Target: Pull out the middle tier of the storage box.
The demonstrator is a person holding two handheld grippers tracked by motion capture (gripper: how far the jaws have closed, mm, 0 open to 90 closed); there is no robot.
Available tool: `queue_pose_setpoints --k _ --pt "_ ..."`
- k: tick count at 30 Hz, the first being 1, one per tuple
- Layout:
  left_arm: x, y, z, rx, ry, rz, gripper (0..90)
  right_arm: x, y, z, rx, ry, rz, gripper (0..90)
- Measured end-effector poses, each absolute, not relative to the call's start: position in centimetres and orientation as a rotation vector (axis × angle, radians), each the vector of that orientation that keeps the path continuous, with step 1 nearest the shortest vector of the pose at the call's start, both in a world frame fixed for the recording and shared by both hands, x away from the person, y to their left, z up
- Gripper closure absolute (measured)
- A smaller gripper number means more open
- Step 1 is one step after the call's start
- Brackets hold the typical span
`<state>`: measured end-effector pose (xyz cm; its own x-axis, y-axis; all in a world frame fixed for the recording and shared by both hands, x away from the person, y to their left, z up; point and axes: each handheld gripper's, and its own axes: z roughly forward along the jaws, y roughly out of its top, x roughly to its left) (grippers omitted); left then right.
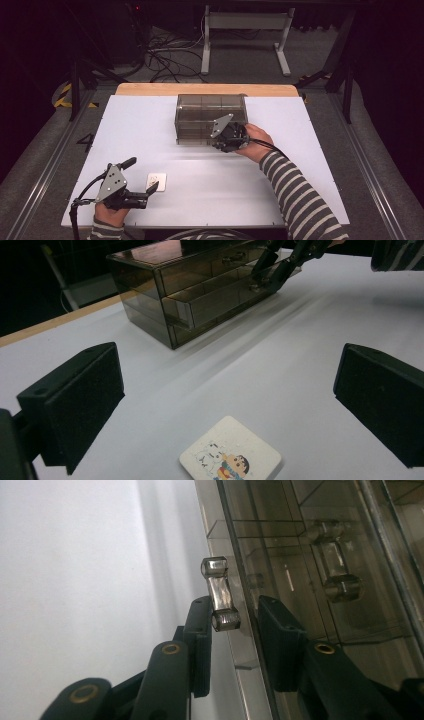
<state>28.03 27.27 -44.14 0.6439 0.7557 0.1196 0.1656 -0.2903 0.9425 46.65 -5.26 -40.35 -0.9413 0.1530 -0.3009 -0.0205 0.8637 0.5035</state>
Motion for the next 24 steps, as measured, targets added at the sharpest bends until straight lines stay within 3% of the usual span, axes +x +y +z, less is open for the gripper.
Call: queue_pose_setpoints --k 24 --pt "28.1 27.1 -44.2 1.8 0.742 0.69 0.5 44.5 -5.5 -40.3 0.034 2.763 0.731 70.3"
